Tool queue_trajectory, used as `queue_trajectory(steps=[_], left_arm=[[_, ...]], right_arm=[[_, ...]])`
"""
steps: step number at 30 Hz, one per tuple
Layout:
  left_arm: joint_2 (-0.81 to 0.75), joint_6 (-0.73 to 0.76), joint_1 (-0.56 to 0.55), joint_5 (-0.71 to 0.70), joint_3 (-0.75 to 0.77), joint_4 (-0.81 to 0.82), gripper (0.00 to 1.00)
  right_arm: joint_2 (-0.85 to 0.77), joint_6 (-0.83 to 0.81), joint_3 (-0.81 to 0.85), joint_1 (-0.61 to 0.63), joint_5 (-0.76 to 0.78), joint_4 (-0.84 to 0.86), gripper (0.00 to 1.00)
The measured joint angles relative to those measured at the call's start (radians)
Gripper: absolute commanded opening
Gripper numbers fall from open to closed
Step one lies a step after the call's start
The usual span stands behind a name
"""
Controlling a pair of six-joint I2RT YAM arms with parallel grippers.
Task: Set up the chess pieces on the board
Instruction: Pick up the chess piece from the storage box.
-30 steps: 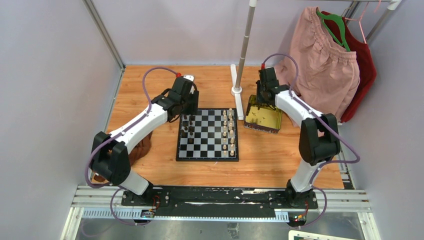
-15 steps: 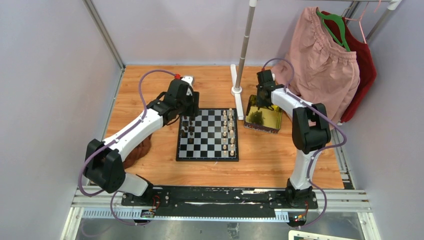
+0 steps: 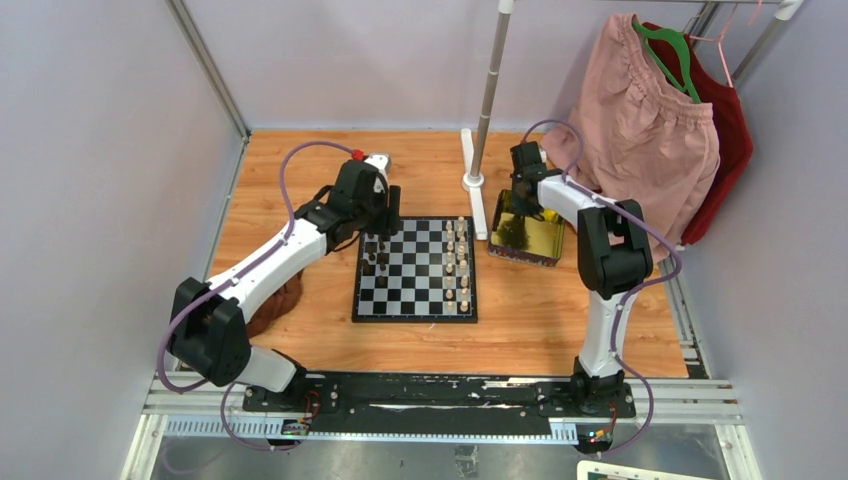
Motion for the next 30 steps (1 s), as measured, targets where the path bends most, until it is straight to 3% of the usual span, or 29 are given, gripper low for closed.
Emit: queue_trajectory(steps=[11, 16, 18, 30], left_arm=[[0.000, 0.007, 0.000, 0.006, -0.028, 0.007, 0.62], [0.000, 0.007, 0.000, 0.006, -0.031, 0.007, 0.62], [0.000, 0.007, 0.000, 0.006, -0.031, 0.008, 0.62], [0.003, 0.006, 0.000, 0.030, -0.030, 0.008, 0.73]], right_arm=[[0.016, 0.008, 0.022, 0.000, -0.006, 0.003, 0.25], [0.022, 0.011, 0.022, -0.002, -0.009, 0.003, 0.04], [0.022, 0.012, 0.022, -0.003, -0.010, 0.003, 0.00], [-0.017, 0.010, -0.013, -0.004, -0.030, 0.005, 0.00]])
